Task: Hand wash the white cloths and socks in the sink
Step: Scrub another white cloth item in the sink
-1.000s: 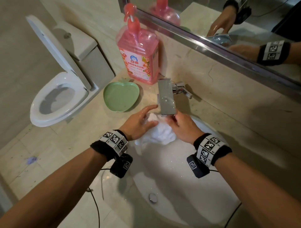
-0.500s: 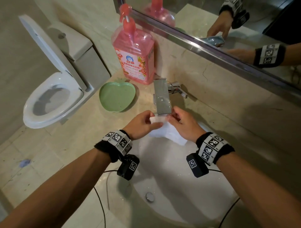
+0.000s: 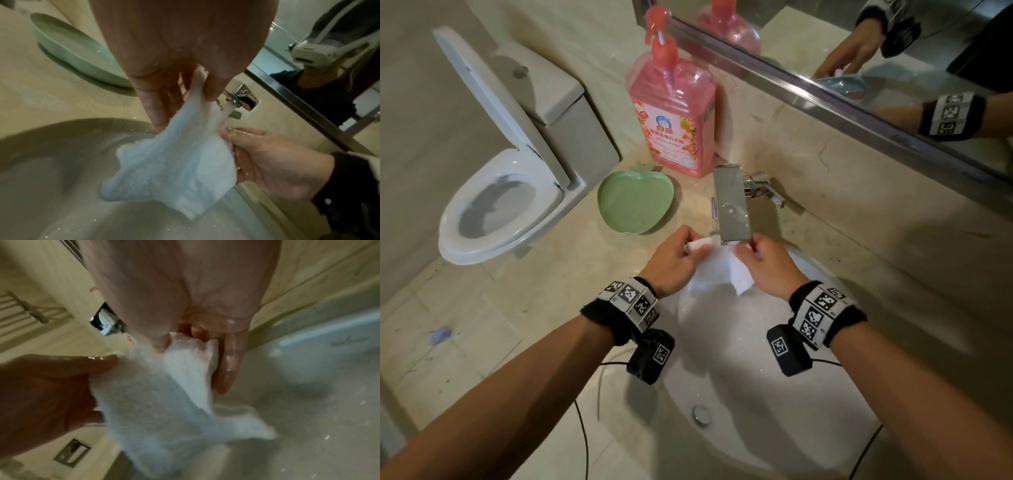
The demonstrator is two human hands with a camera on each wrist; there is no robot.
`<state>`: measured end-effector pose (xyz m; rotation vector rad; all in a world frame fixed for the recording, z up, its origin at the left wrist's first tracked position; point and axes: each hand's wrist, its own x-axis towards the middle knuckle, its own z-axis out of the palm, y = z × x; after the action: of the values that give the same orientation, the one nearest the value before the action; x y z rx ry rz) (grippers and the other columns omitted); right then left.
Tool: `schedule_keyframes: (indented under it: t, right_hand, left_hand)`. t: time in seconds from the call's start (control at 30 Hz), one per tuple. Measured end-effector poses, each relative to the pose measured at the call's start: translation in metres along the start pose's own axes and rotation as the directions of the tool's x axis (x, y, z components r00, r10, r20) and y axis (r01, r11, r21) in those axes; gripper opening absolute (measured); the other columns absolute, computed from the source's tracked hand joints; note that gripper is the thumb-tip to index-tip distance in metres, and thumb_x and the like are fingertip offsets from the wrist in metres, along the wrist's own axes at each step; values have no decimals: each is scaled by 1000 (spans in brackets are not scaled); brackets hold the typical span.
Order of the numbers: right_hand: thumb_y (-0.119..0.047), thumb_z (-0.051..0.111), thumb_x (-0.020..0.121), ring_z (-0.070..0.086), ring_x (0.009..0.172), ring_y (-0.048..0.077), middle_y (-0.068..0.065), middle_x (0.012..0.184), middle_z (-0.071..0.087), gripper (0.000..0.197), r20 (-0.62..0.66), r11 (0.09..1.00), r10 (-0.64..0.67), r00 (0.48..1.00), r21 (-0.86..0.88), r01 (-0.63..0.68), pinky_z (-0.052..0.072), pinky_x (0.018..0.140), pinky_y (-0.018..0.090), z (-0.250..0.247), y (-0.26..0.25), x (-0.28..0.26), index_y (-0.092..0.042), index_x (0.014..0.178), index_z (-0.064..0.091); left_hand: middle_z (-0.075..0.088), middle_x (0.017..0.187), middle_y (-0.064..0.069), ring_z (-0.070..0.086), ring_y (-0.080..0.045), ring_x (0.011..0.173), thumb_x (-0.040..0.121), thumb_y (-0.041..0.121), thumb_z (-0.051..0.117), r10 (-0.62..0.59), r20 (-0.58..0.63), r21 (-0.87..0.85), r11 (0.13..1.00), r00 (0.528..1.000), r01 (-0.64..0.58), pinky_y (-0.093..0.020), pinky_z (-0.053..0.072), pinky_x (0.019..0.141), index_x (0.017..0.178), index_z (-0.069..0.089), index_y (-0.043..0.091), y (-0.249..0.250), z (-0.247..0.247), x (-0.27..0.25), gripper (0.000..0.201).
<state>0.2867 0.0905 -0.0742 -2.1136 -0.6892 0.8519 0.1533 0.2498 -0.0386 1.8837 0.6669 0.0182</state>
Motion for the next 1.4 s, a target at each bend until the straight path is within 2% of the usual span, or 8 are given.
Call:
schedule_keyframes:
  t: [0.1, 0.27, 0.4, 0.53, 0.77, 1.17, 1.3, 1.4]
  right_hand:
    - [-35, 78, 74, 68, 103, 22, 4, 110, 71, 51, 121, 957, 32, 992, 281, -65, 58, 86, 41, 12, -13, -1, -20, 120, 60]
    - [-14, 73, 74, 64, 108, 20, 0, 110, 67, 56, 90, 987, -7, 996, 158, -8, 52, 78, 25, 24, -15, 2, -19, 127, 56]
    - [2, 54, 83, 63, 104, 14, -6, 108, 68, 51, 82, 980, 22, 996, 194, -38, 49, 79, 26, 10, -6, -1, -35, 118, 57]
    - [8, 55, 82, 63, 102, 11, -14, 98, 71, 52, 140, 965, 26, 990, 253, -61, 52, 80, 28, 0, -1, -6, -41, 92, 70]
    - [24, 50, 78, 50, 81, 12, -18, 76, 60, 62, 109, 947, -46, 993, 320, 9, 40, 72, 30, -21, 4, -3, -36, 73, 63]
    - [-21, 94, 63, 72, 96, 23, 3, 116, 67, 72, 501, 908, 239, 832, 189, -374, 60, 71, 35, -27, 5, 2, -25, 123, 55]
    - [-49, 91, 51, 66, 75, 10, -5, 87, 73, 55, 420, 971, 235, 877, -143, -192, 52, 64, 25, -10, -4, 12, -23, 96, 70]
    - [-53, 83, 62, 66, 87, 14, -6, 92, 72, 40, 334, 911, 90, 938, -407, 58, 53, 73, 28, -1, -11, 20, -26, 91, 74]
  left_hand:
    - [56, 101, -13, 58, -25, 86, 97, 29, 59, 7, 88, -46, 999, 996, -3, -45, 48, 77, 87, 53, 15, -1, 4, -1, 18]
    - [51, 105, 29, 46, -18, 113, 83, 28, 43, -7, 250, 5, 1000, 968, 6, -33, 43, 97, 94, 61, 35, -2, 15, -3, 23]
    - [54, 120, -8, 55, -25, 113, 80, 2, 57, -57, 186, -158, 984, 981, 87, -31, 48, 85, 118, 37, 15, -15, 3, 7, 45]
    - [47, 137, 2, 43, -8, 124, 66, 20, 88, 25, 452, 212, 968, 892, -135, -23, 34, 106, 143, 36, 18, -25, 8, 23, 93]
    - [64, 110, 2, 64, -21, 102, 57, 35, 93, -39, 363, 377, 920, 931, -108, -25, 49, 85, 121, 63, 19, -20, 35, 49, 73]
    - [53, 123, -13, 62, -35, 87, 81, 26, 62, 38, 235, 727, 656, 971, -202, -42, 54, 70, 138, 41, 14, -8, 33, 48, 62]
    - [64, 103, -11, 68, -32, 81, 79, 28, 67, 121, 400, 795, 447, 909, -409, -34, 47, 60, 108, 61, 21, 9, 39, 39, 30]
    - [68, 93, -13, 68, -33, 79, 86, 23, 61, 61, 277, 819, 506, 959, -269, -35, 47, 61, 91, 63, 15, 18, 41, 40, 10]
